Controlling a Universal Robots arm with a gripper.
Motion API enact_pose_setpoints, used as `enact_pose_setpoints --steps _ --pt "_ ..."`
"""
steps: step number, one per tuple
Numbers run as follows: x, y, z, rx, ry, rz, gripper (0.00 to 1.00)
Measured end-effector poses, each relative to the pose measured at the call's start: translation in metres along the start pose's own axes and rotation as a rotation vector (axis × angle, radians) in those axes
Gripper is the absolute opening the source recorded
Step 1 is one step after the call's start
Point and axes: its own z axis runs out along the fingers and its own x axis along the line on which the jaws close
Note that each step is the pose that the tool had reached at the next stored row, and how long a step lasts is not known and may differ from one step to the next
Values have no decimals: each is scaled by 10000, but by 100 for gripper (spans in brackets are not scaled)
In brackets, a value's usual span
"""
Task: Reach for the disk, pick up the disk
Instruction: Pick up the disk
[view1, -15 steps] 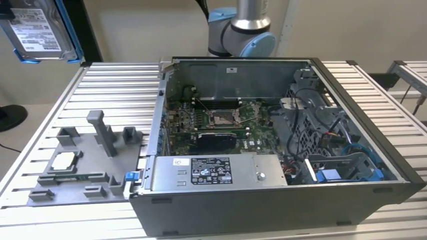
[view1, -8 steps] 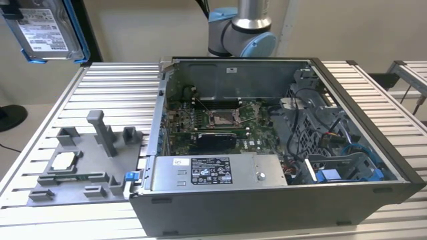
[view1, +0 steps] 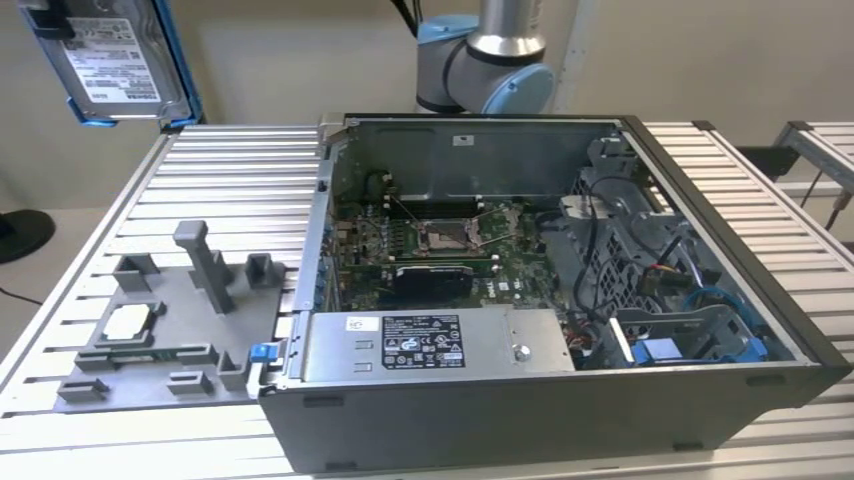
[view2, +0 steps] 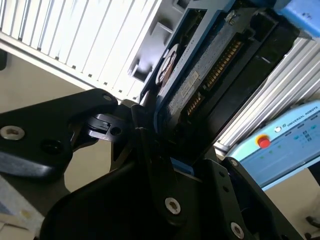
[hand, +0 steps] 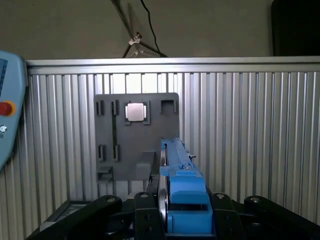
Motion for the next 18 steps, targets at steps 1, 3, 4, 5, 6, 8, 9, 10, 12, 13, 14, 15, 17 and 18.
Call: enact_pose_setpoints --steps 1,3,4,5,6,8,9,10,12,13,14,15,17,18 --pt "-1 -27 0 -2 1 0 0" --pt "-2 -82 0 -6 0 -1 0" --pt "-3 -109 0 -8 0 -1 0" --pt "-4 -139 -1 -12 1 -1 0" --pt "-5 -169 0 -14 1 -1 0" --pt "-6 -227 -1 -20 1 -1 0" --pt "-7 -251 0 -21 0 -1 0" --pt "-8 -284 -1 -25 1 0 0" --pt "-10 -344 -1 -31 1 -1 0" --pt "-11 -375 -1 -35 1 -1 0" --pt "-12 -404 -1 -39 2 -1 0" --pt "-12 -435 -1 -42 2 -1 0" --pt "-14 -499 -2 -50 2 -1 0" --pt "-15 -528 -1 -52 2 -1 0"
